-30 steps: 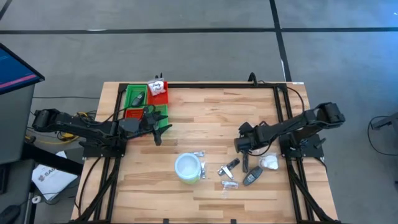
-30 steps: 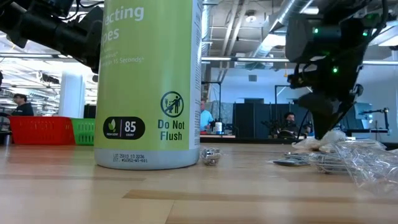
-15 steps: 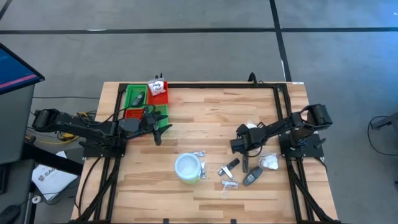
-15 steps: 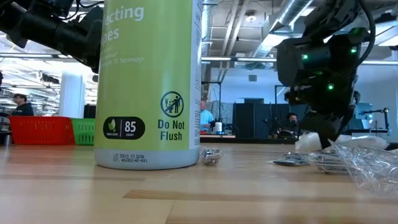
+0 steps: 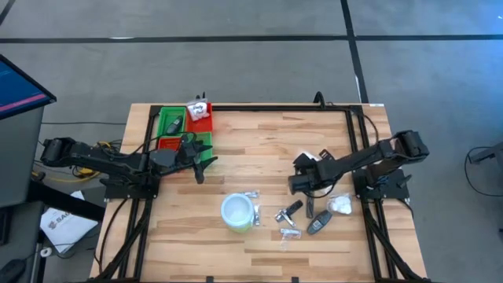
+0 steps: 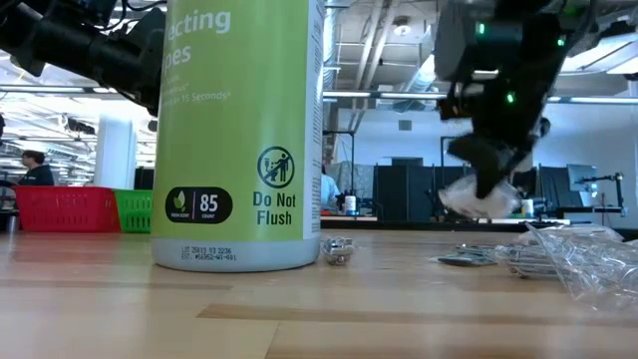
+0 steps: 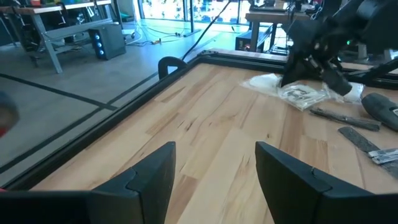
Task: Pick & Place Travel size toiletries
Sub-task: Put the white cotton pack into the top red bin
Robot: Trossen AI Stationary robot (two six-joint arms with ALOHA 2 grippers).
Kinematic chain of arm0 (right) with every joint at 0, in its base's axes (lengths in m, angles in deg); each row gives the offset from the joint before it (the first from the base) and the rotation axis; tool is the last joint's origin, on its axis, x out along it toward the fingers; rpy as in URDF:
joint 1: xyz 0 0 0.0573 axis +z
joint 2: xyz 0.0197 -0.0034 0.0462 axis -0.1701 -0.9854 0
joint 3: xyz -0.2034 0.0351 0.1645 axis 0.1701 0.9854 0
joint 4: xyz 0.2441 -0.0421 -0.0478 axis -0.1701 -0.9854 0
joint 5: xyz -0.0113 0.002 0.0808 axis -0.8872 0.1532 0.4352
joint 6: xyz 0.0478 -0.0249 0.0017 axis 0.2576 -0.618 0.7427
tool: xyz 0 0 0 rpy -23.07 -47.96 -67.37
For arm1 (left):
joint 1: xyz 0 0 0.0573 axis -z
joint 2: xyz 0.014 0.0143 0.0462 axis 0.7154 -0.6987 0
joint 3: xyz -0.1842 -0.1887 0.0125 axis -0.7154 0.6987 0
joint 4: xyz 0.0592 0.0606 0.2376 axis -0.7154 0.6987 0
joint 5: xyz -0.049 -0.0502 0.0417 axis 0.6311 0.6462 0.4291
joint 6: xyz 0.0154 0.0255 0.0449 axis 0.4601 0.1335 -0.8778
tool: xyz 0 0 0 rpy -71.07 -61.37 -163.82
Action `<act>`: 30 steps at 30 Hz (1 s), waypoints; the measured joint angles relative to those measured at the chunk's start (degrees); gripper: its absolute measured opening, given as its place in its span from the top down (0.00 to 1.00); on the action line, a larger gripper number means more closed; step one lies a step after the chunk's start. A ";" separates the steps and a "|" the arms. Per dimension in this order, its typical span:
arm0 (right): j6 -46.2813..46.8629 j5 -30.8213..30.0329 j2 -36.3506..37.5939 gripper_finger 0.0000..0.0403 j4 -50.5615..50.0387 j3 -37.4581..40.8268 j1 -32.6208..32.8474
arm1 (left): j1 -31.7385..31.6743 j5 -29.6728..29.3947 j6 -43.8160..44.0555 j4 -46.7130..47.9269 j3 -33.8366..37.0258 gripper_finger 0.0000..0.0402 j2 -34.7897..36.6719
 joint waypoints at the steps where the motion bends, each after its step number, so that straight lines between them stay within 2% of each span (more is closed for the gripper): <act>1: -0.03 -0.99 0.96 0.99 0.77 -0.11 0.37 | 0.00 0.00 0.00 -0.03 0.00 0.48 -0.02; 5: -0.92 -5.49 6.81 0.99 3.14 -0.26 2.45 | 0.00 0.00 0.02 -0.75 0.00 0.48 0.00; 8: -5.18 -7.91 11.27 0.99 8.25 -0.25 4.29 | 0.00 0.00 0.01 -1.78 0.00 0.48 0.01; 13: -16.26 -8.68 15.87 1.00 19.04 -0.28 6.07 | 0.00 0.03 0.11 -3.80 0.00 0.48 0.00; 18: -24.57 -8.27 17.06 1.00 26.49 -0.25 6.22 | 0.00 2.53 -0.65 -6.93 -0.02 0.48 -0.01; 22: -31.57 -5.55 17.14 1.00 34.10 -0.26 5.93 | 0.00 3.90 -1.53 -9.70 -0.02 0.48 -0.02; 30: -47.96 7.61 17.14 1.00 50.78 -0.26 4.09 | 0.00 5.72 -3.93 -14.71 -0.02 0.48 -0.68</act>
